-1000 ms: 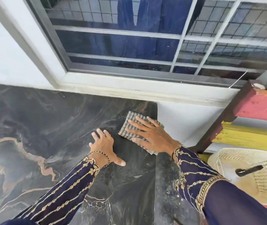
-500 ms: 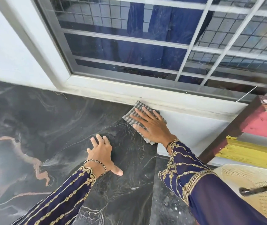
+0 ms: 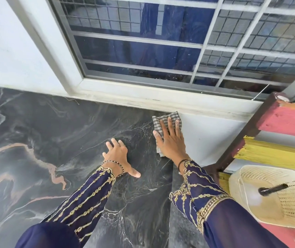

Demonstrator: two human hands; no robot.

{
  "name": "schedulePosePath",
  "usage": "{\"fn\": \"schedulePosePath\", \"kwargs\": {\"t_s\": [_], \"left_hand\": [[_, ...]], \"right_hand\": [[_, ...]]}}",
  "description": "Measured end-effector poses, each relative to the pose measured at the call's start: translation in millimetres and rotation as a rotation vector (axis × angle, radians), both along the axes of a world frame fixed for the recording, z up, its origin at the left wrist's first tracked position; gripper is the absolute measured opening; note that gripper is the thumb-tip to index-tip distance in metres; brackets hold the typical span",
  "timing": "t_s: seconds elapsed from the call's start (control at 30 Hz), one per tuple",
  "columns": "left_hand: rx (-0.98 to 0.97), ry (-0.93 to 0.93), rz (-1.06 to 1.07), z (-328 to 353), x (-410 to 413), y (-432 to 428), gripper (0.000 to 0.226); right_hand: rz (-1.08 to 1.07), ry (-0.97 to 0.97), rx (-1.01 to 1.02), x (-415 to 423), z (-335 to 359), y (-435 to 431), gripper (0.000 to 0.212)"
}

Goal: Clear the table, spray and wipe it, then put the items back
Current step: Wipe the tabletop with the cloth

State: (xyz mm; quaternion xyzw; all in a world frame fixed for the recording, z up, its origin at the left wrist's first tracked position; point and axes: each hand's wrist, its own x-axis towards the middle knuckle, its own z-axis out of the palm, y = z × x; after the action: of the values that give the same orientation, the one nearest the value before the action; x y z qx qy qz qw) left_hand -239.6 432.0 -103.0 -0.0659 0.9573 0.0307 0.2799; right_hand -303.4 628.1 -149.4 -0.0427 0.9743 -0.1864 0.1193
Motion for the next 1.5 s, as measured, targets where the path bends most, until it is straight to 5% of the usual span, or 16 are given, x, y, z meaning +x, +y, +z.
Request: {"fn": "schedulePosePath", "kwargs": {"t_s": [0.17,0.37,0.47,0.7,0.9,1.5], "left_hand": [[0.013,0.015,0.012,7.3,7.8,0.7,0.143],[-0.009,0.350,-0.219,-5.8,69.8,12.9,0.063],[0.115,0.421,-0.241,-11.9,110.8,32.4,0.046],[0.365,0.446,-0.286,-0.4,162.0,56.7,0.042],[0.441,0.409,-0.341,4.2,176.9,78.8,0.041],[0.543,0.126,-0.454,-26.3,172.6,289.8,0.046]], "right_hand": [[-0.017,-0.044,-0.148,76.7,-2.7,6.4,0.062],[0.023,-0.092,-0.137,166.8,-0.3,7.0,0.059],[0.037,-0.077,-0.114,211.7,4.5,9.5,0.059],[-0.013,-0.142,-0.296,289.1,20.3,23.6,0.054],[-0.413,-0.122,-0.488,326.4,37.8,65.8,0.042],[-1.011,0.116,-0.562,276.5,31.6,310.0,0.037]]}}
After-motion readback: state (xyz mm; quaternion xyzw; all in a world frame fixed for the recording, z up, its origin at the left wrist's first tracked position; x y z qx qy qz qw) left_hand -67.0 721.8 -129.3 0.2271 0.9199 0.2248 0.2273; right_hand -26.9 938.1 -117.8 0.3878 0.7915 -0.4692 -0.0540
